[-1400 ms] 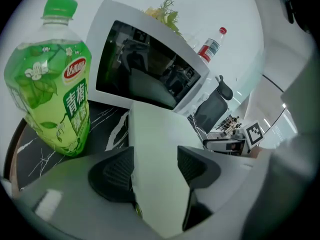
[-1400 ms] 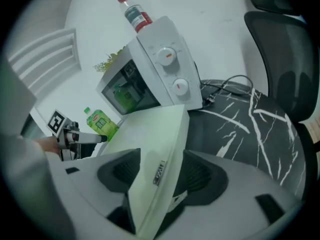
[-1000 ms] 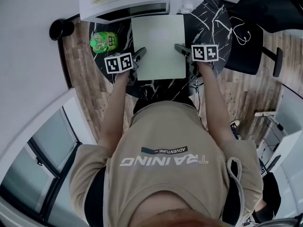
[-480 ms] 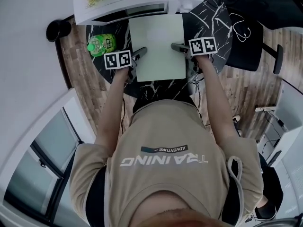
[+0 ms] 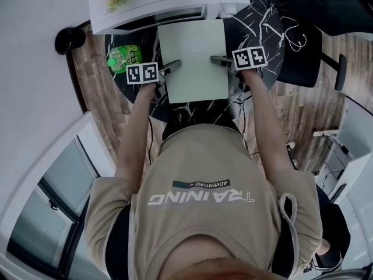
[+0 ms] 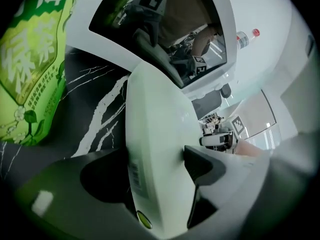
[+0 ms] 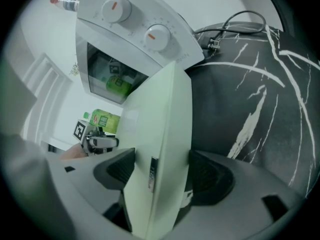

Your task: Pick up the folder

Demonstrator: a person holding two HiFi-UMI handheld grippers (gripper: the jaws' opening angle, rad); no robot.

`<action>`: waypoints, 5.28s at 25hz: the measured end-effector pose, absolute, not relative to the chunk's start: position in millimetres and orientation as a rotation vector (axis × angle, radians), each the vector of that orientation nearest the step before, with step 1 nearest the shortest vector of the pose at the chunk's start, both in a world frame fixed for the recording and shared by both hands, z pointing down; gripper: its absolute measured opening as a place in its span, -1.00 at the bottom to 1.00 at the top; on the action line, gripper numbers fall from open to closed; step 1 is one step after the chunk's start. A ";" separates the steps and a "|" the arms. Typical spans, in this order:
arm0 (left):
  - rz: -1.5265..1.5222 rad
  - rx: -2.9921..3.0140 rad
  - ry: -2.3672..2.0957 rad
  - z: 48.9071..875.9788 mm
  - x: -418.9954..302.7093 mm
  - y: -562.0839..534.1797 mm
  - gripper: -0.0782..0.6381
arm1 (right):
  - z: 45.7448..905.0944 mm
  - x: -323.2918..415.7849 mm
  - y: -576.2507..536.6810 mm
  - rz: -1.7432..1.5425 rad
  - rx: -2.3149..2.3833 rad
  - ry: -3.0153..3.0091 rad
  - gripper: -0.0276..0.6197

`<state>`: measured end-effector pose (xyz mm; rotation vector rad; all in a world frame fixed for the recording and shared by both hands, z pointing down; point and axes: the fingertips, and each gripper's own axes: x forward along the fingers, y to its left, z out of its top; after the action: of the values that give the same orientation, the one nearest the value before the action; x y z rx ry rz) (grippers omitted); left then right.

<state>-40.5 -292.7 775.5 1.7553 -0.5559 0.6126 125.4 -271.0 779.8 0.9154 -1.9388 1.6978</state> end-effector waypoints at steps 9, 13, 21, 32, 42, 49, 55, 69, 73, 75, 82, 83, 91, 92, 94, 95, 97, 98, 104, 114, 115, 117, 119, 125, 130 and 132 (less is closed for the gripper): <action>0.584 1.767 -0.568 773.8 -40.6 -292.7 0.18 | 777.0 125.2 -270.7 1.654 0.981 -1.981 0.00; 0.583 1.767 -0.582 772.0 -39.9 -292.2 0.18 | 774.7 125.7 -270.3 1.635 1.025 -1.983 0.00; 0.565 1.784 -0.594 762.1 -45.6 -280.3 0.18 | 757.1 119.3 -266.3 1.508 1.026 -2.034 0.00; 0.598 1.941 -0.645 720.4 -50.3 -264.9 0.18 | 707.2 112.3 -251.9 1.293 1.079 -2.160 0.00; 0.500 2.124 -0.679 650.6 -39.7 -279.7 0.18 | 631.4 123.0 -260.5 1.057 1.247 -2.321 0.00; 0.437 2.290 -0.723 584.4 -34.9 -297.4 0.18 | 563.7 127.3 -273.1 0.850 1.338 -2.427 0.00; 0.394 2.471 -0.788 512.8 -35.4 -321.0 0.18 | 498.8 126.4 -292.7 0.662 1.392 -2.532 0.00; 0.241 2.735 -0.868 375.6 -47.3 -339.0 0.18 | 361.6 113.8 -305.4 0.264 1.474 -2.672 0.00; 0.204 2.786 -0.870 346.5 -48.5 -342.3 0.18 | 331.9 112.1 -306.6 0.180 1.492 -2.684 0.00; 0.175 2.807 -0.884 333.5 -50.6 -342.8 0.18 | 317.7 110.0 -307.5 0.135 1.491 -2.686 0.00; 0.081 2.862 -0.906 290.9 -53.7 -350.3 0.18 | 273.4 106.8 -314.2 0.030 1.492 -2.709 0.00; 0.073 2.868 -0.905 287.1 -53.6 -351.1 0.18 | 269.3 106.8 -314.7 0.018 1.493 -2.708 0.00; 0.072 2.965 -0.939 242.7 -54.6 -358.9 0.18 | 232.9 105.5 -322.2 -0.057 1.502 -2.730 0.00; 0.070 2.975 -0.938 237.4 -54.2 -359.3 0.18 | 228.3 105.8 -322.4 -0.067 1.507 -2.733 0.00; 0.061 2.990 -0.935 227.3 -54.1 -359.5 0.18 | 218.3 105.7 -322.0 -0.091 1.514 -2.736 0.00; 0.057 2.995 -0.936 222.1 -54.4 -359.6 0.18 | 212.9 105.3 -321.9 -0.106 1.516 -2.735 0.00; 0.053 3.008 -0.943 210.6 -55.4 -362.1 0.18 | 200.8 104.3 -324.2 -0.135 1.517 -2.733 0.00; 0.054 3.016 -0.948 204.5 -56.0 -364.4 0.18 | 194.6 103.6 -326.3 -0.150 1.516 -2.730 0.00; 0.037 3.038 -0.970 185.8 -61.9 -371.3 0.18 | 177.1 97.1 -334.4 -0.170 1.514 -2.722 0.00; 0.034 3.034 -0.950 193.4 -67.6 -381.5 0.18 | 183.6 90.5 -343.9 -0.141 1.525 -2.699 0.00; 0.033 3.035 -0.946 194.6 -68.8 -382.4 0.18 | 184.6 89.1 -344.4 -0.140 1.527 -2.694 0.00; 0.028 3.033 -0.930 198.4 -71.4 -385.2 0.18 | 186.9 86.0 -345.5 -0.143 1.537 -2.682 0.00; 0.022 3.023 -0.908 204.4 -72.8 -388.6 0.18 | 190.8 84.1 -346.9 -0.143 1.550 -2.665 0.00; 0.050 3.008 -0.880 217.0 -72.5 -390.7 0.18 | 205.5 84.0 -346.9 -0.093 1.568 -2.657 0.00; 0.060 2.997 -0.893 224.8 -66.7 -376.8 0.19 | 214.6 90.5 -333.4 -0.092 1.569 -2.682 0.00; 0.064 2.989 -0.909 227.1 -61.7 -370.3 0.19 | 217.2 95.9 -328.4 -0.085 1.558 -2.690 0.00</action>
<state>-61.7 -370.3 227.1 2.9886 -0.9086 0.0645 95.9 -328.4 217.2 1.5578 -2.6896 -0.0849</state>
